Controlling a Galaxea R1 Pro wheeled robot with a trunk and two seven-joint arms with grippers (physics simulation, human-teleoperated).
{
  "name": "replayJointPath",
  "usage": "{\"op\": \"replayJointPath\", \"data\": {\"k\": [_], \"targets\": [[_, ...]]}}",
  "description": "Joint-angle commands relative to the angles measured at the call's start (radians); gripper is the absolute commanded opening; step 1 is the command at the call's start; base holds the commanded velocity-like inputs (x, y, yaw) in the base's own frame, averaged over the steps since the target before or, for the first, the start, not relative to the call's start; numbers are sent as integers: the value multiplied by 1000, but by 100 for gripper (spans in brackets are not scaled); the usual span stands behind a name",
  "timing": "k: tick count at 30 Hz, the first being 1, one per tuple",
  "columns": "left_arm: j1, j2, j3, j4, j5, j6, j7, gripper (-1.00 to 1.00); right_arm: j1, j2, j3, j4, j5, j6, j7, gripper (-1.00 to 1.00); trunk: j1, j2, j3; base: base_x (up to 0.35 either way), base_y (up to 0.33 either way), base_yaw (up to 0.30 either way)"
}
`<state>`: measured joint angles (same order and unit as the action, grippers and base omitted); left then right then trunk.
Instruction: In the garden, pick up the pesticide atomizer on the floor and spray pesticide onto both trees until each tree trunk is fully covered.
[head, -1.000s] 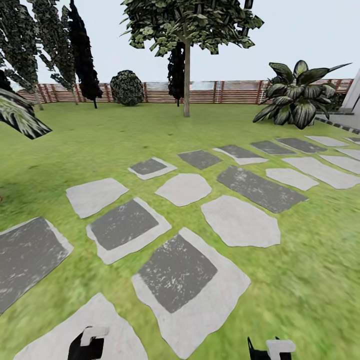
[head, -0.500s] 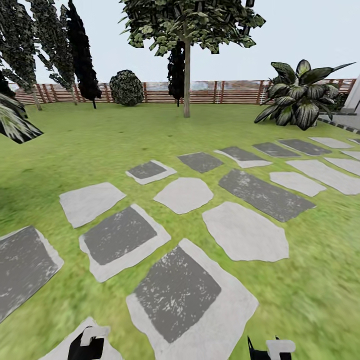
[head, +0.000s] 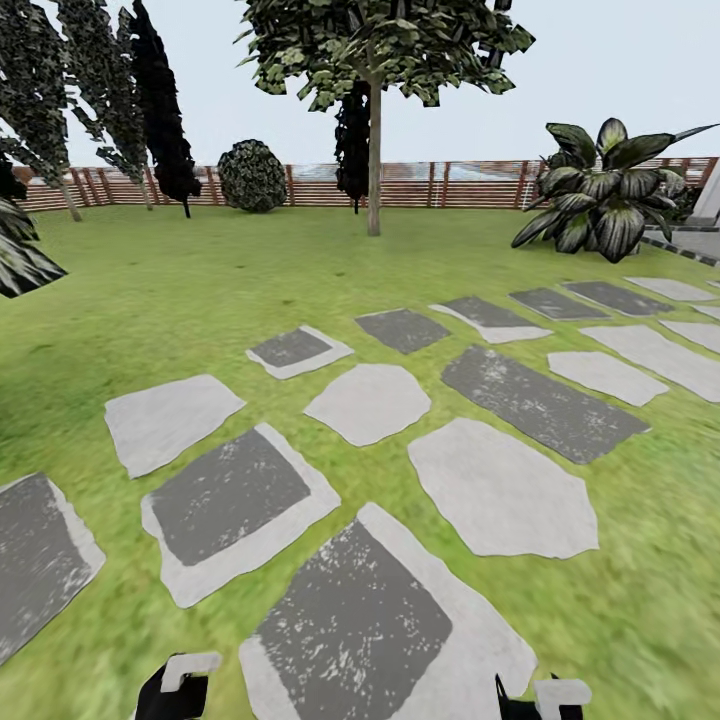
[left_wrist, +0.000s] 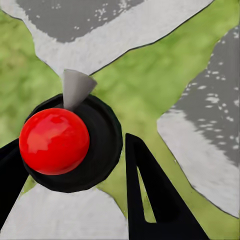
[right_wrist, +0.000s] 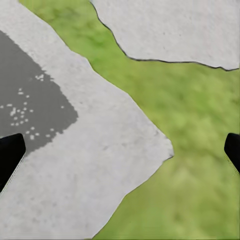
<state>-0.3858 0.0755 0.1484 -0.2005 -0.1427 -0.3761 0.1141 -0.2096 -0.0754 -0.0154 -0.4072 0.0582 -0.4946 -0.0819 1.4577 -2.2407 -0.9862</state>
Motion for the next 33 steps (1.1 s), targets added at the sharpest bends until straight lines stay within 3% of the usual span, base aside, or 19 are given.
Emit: {"op": "replayJointPath", "data": {"k": [1,33], "targets": [[-1,0,5,1,-11,-3,4,-100,-1,0,-1,1,6,-2,-4,100,0,0,-1,339,0,0],[-1,0,5,1,-11,-4,4,-100,-1,0,-1,1,6,-2,-4,100,0,0,-1,339,0,0]]}}
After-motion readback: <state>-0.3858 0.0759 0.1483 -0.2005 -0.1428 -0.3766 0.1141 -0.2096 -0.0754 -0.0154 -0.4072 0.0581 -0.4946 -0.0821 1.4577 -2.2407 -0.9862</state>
